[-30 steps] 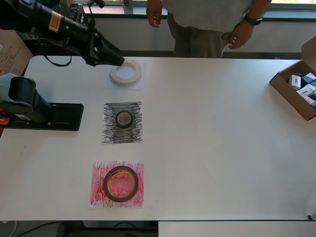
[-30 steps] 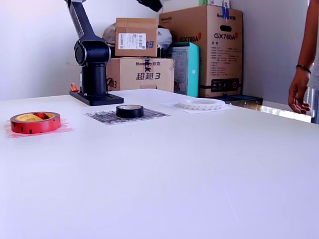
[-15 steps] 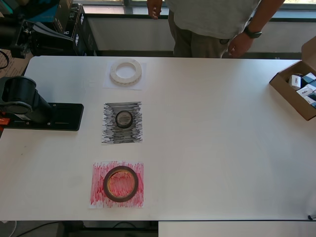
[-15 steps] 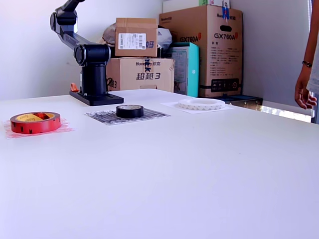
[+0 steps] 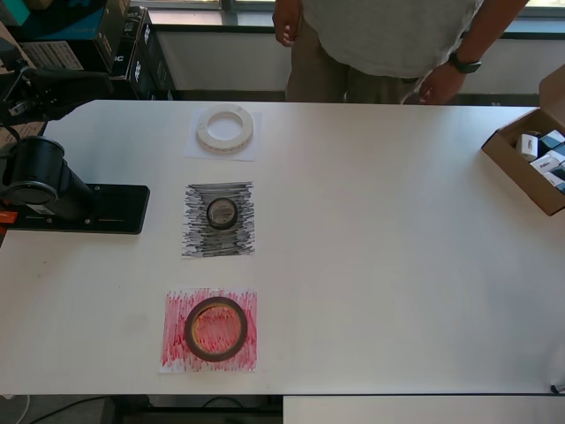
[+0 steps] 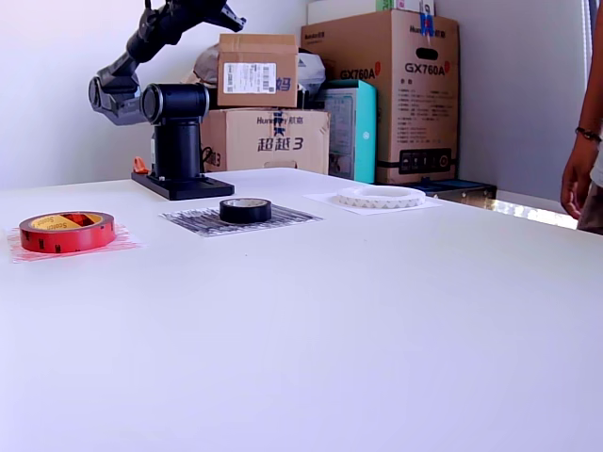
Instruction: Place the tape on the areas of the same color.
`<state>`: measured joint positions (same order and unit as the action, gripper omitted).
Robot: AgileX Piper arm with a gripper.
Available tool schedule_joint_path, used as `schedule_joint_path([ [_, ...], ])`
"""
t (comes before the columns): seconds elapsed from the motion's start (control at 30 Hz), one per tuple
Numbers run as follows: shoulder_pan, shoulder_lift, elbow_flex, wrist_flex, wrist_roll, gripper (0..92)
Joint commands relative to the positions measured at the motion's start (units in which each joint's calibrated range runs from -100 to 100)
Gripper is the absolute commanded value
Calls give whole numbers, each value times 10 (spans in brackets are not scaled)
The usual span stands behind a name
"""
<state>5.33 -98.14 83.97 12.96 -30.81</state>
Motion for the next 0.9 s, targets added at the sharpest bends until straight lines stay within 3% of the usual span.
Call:
schedule_joint_path([
  [0.0,9,-12,93,-180,-52,0],
  [0.17,30,-12,138,-232,-68,0],
  [0.4,32,-12,154,-223,-96,0],
  [0.87,11,-10,145,16,-93,0],
])
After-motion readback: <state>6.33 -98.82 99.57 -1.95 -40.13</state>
